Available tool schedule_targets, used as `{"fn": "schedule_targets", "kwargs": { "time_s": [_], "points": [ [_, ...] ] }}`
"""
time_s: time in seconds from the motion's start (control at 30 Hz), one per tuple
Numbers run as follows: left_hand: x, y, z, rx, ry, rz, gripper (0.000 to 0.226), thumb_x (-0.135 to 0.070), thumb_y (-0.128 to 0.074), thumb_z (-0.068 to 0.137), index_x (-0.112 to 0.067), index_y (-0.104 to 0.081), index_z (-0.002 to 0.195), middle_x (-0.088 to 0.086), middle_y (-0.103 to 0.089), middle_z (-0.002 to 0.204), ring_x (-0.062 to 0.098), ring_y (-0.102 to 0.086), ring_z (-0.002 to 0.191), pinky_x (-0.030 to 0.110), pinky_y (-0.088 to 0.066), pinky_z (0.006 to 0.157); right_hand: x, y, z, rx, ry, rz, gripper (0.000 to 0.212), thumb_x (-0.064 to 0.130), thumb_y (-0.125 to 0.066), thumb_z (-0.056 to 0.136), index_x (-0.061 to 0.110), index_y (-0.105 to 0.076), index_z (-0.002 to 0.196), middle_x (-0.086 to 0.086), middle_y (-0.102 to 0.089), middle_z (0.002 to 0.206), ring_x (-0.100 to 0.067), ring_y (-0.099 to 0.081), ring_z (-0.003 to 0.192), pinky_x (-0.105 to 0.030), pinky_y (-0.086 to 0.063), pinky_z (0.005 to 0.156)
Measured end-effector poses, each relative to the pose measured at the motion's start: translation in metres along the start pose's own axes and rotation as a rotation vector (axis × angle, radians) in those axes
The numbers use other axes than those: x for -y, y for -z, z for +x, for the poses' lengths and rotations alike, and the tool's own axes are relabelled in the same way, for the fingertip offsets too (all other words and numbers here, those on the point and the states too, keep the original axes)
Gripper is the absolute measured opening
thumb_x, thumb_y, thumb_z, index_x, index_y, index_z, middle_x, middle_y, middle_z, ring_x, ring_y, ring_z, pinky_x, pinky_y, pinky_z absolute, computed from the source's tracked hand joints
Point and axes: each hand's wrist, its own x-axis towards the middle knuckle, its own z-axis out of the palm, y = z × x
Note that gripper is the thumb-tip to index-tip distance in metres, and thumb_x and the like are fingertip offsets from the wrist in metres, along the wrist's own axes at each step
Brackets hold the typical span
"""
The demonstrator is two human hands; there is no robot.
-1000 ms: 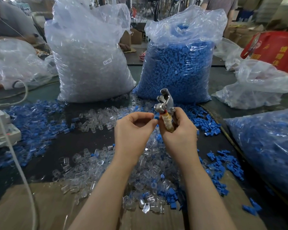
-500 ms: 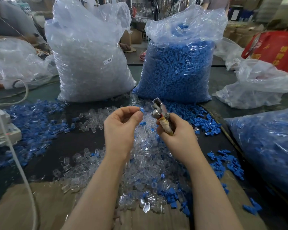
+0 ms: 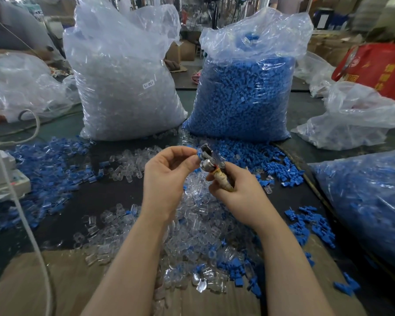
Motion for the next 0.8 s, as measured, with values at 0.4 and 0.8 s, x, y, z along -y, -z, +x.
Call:
{"fn": "schedule_targets", "kwargs": {
  "time_s": [0.4,0.8],
  "points": [
    [-0.001,0.000,0.000,-0.002,0.016,-0.017,0.014,0.000,-0.071,0.083,-0.014,-0.071,0.084,-0.006,-0.072,0.075,0.005,-0.066,0.072,0.016,-0.051,0.068,0.001,-0.002,-0.001,-0.053,0.015,-0.149,0.022,0.024,-0.048,0.072,0.024,-0.061,0.090,0.001,-0.062,0.072,-0.023,-0.054,0.065,-0.044,-0.048,0.061],
    [0.000,0.069,0.017,-0.357,0.155,0.535,0.009,-0.015,-0.077,0.082,-0.023,-0.075,0.085,0.000,-0.075,0.078,0.016,-0.070,0.079,0.038,-0.058,0.083,-0.013,0.004,0.000,-0.228,-0.028,-0.237,0.006,0.024,-0.059,0.083,0.026,-0.054,0.083,0.007,-0.059,0.068,-0.014,-0.053,0.063,-0.036,-0.042,0.056]
  ]
}}
